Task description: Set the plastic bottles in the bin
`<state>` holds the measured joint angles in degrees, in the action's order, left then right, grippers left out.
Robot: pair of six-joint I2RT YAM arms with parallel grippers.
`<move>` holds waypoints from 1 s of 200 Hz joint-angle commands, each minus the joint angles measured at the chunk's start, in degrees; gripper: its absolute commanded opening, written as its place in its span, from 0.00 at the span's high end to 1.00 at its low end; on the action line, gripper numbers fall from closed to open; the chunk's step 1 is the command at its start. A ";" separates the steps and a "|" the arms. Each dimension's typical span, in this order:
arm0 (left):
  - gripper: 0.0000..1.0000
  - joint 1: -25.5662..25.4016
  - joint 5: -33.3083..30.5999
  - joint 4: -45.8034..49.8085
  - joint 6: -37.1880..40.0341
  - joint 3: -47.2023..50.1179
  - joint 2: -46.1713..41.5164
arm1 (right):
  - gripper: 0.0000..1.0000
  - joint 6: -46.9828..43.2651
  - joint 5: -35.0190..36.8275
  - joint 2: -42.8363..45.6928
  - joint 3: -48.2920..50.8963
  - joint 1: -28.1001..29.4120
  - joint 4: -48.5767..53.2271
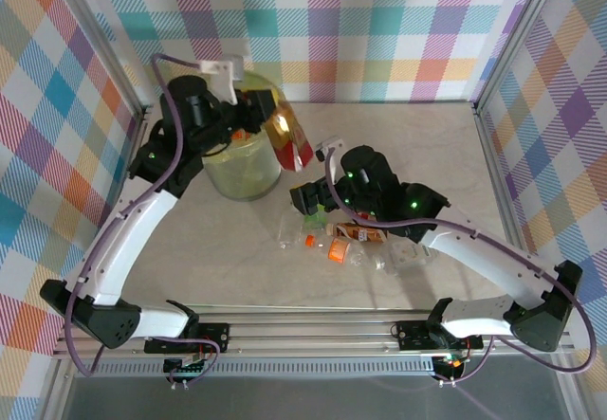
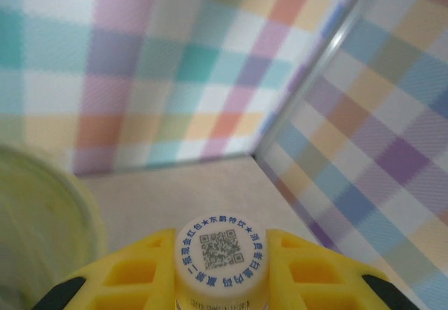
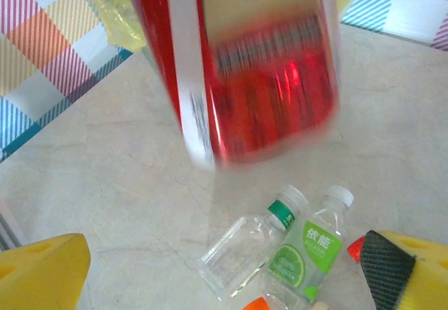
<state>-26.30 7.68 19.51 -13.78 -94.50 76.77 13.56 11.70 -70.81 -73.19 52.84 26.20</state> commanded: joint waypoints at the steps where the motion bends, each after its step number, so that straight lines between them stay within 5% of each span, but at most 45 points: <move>1: 0.95 3.49 -7.95 -2.33 4.33 -4.88 2.36 | 0.00 4.58 3.51 3.32 -0.74 -0.73 3.01; 75: 0.95 15.22 -13.87 -6.94 6.25 -9.53 11.33 | 0.00 26.38 3.06 8.96 1.33 -16.84 21.53; 131: 0.93 16.53 -16.56 -9.62 12.27 -5.45 15.55 | 0.00 37.91 3.68 19.37 12.71 -28.92 31.54; 200: 0.88 16.66 -15.12 5.49 19.17 -11.60 23.31 | 0.00 42.85 3.83 24.96 20.06 -36.46 41.08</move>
<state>-9.98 -7.81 18.24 1.02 -101.91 97.80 53.08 15.20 -46.81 -55.40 17.45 62.43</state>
